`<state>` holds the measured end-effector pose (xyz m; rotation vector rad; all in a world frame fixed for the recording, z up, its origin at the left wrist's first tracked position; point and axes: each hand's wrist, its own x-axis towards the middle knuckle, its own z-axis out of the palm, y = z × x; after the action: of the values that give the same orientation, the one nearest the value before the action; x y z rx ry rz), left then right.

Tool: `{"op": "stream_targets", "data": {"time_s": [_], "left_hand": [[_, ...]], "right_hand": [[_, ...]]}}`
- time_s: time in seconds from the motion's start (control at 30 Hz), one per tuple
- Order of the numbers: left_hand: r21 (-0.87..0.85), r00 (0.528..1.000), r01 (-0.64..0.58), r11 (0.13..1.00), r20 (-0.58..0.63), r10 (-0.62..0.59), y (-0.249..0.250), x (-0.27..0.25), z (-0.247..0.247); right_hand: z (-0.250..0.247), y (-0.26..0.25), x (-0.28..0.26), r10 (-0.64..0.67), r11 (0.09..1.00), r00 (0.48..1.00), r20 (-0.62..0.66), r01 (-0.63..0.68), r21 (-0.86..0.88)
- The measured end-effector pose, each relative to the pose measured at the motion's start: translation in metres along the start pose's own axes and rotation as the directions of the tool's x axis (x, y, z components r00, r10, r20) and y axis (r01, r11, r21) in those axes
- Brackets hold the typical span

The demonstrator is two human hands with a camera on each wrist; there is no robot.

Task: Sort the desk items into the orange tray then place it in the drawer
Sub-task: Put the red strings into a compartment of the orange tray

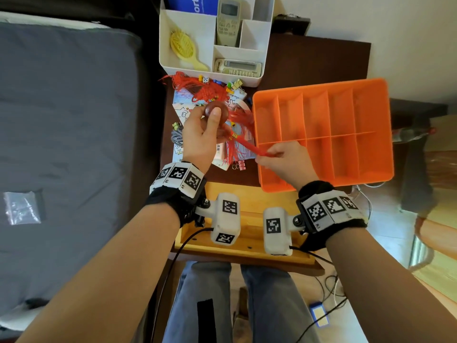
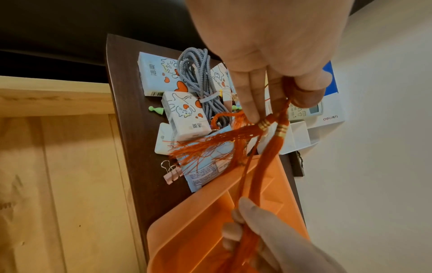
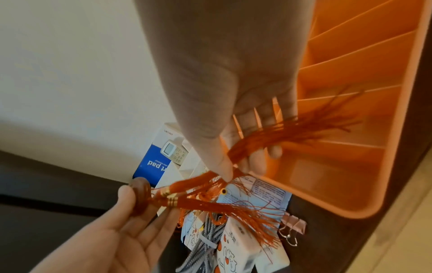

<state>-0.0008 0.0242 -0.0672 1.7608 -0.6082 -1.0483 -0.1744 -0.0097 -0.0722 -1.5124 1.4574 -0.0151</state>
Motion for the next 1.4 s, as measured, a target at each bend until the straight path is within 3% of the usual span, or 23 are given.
{"op": "stream_targets", "data": {"time_s": [0.1,0.2,0.4,0.63,0.73,0.83,0.9,1.0,1.1,1.27,1.4], "left_hand": [[-0.034,0.999,0.005,0.999,0.047,-0.003,0.003,0.003,0.003],[-0.06,0.995,0.018,0.998,0.101,-0.012,0.006,0.006,0.006],[-0.065,0.978,0.028,0.998,0.21,-0.013,0.01,0.008,0.009],[0.008,0.984,-0.075,0.997,0.163,0.073,0.005,0.011,0.007],[0.019,0.998,-0.036,0.999,0.049,0.035,0.0,0.013,0.007],[0.044,0.998,0.0,0.999,-0.069,0.003,-0.009,0.017,0.001],[0.097,0.998,-0.002,0.995,-0.064,0.008,-0.015,0.017,-0.002],[0.244,0.999,-0.044,0.969,0.038,0.036,-0.021,0.014,-0.002],[0.31,0.979,-0.072,0.948,0.203,0.008,-0.022,0.008,-0.001],[0.268,0.873,-0.202,0.942,0.485,0.049,-0.011,-0.001,0.006],[0.229,0.79,-0.269,0.935,0.608,0.078,-0.005,-0.002,0.01]], "right_hand": [[0.0,-0.003,0.009,-0.034,0.998,0.995,-0.096,0.028,-0.059],[0.002,-0.014,0.016,-0.18,0.977,0.981,-0.068,0.171,-0.128],[0.008,-0.039,0.016,-0.391,0.918,0.919,0.061,0.383,0.105],[0.01,-0.033,0.015,-0.262,0.912,0.953,0.153,0.192,0.363],[0.009,-0.033,0.009,-0.211,0.938,0.959,0.191,0.144,0.314],[0.006,-0.031,0.005,-0.261,0.965,0.941,0.214,0.247,0.092],[0.002,-0.033,0.003,-0.322,0.937,0.921,0.218,0.343,-0.066],[-0.004,-0.047,-0.003,-0.432,0.81,0.889,0.153,0.457,-0.368],[-0.007,-0.06,-0.005,-0.546,0.718,0.833,0.085,0.518,-0.465],[-0.006,-0.052,0.005,-0.502,0.835,0.858,-0.109,0.447,-0.322],[-0.004,-0.033,0.016,-0.383,0.923,0.904,-0.192,0.366,-0.117]]}}
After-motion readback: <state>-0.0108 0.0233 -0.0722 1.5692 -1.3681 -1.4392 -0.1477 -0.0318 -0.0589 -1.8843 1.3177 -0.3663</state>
